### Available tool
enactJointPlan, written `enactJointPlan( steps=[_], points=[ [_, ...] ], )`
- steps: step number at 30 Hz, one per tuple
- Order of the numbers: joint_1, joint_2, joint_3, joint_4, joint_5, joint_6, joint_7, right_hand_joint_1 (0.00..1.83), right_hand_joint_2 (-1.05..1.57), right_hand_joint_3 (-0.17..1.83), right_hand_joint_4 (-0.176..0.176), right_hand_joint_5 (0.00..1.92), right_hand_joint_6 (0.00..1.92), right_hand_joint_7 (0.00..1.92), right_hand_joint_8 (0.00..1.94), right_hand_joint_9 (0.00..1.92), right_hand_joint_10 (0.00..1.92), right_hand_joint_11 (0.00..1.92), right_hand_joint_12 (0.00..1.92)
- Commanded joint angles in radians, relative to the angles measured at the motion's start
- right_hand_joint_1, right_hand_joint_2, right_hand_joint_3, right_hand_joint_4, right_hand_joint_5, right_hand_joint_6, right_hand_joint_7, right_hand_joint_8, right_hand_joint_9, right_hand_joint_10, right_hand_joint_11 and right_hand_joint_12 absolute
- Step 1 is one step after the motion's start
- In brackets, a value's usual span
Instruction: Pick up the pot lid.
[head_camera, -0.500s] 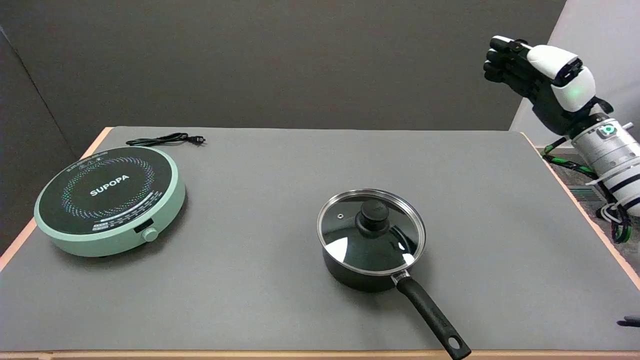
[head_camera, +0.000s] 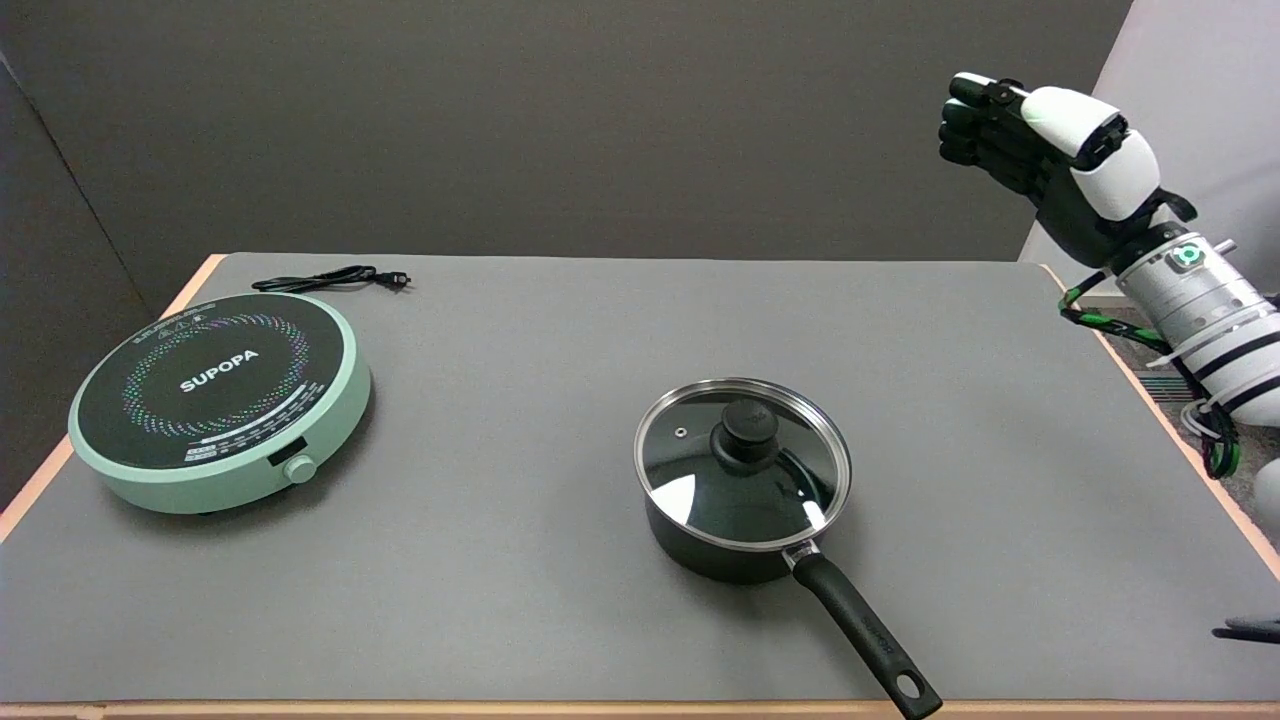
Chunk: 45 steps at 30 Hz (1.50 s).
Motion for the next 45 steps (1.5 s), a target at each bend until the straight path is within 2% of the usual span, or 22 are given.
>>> enactJointPlan(
  steps=[1,8,10,12,16,20,23,26,31,34,39,45],
  points=[
    [0.052,-0.007,-0.015,-0.016,-0.02,-0.008,0.014,0.17,0.68,0.82,0.044,0.35,0.16,0.36,0.16,0.39,0.19,0.28,0.49],
    [0.034,-0.017,0.016,-0.028,-0.01,0.031,-0.042,0.21,0.65,0.83,0.043,0.36,0.15,0.41,0.16,0.43,0.22,0.29,0.53],
    [0.018,-0.018,0.034,-0.026,-0.011,0.059,-0.103,0.23,0.64,0.81,0.059,0.38,0.17,0.43,0.17,0.44,0.24,0.3,0.55],
    [0.014,-0.019,0.036,-0.025,-0.023,0.084,-0.173,0.32,0.59,0.87,0.077,0.41,0.17,0.5,0.16,0.49,0.27,0.32,0.6],
    [0.004,-0.024,0.046,-0.028,-0.096,0.13,-0.269,0.4,0.56,0.89,0.092,0.43,0.17,0.54,0.17,0.53,0.3,0.35,0.65],
    [-0.015,-0.028,0.093,-0.017,-0.249,0.178,-0.257,0.41,0.53,0.89,0.103,0.44,0.18,0.55,0.17,0.54,0.31,0.35,0.65],
    [-0.023,-0.032,0.125,-0.017,-0.335,0.216,-0.256,0.36,0.51,0.82,0.123,0.41,0.19,0.54,0.19,0.56,0.29,0.37,0.64],
    [-0.054,-0.041,0.174,-0.033,-0.41,0.226,-0.239,0.35,0.49,0.82,0.126,0.4,0.18,0.52,0.19,0.55,0.28,0.37,0.63],
    [-0.121,0.005,0.17,-0.033,-0.413,0.251,-0.227,0.36,0.49,0.83,0.135,0.42,0.19,0.53,0.19,0.56,0.29,0.38,0.65],
    [-0.119,0.019,0.15,-0.038,-0.414,0.251,-0.23,0.39,0.51,0.84,0.141,0.44,0.2,0.56,0.2,0.58,0.3,0.39,0.66],
    [-0.11,0.053,0.13,-0.041,-0.414,0.222,-0.231,0.47,0.51,0.9,0.171,0.52,0.23,0.64,0.2,0.63,0.38,0.41,0.7],
    [-0.098,0.108,0.06,-0.03,-0.414,0.168,-0.224,0.47,0.51,0.9,0.176,0.53,0.24,0.65,0.21,0.64,0.39,0.42,0.73]
  ],
)
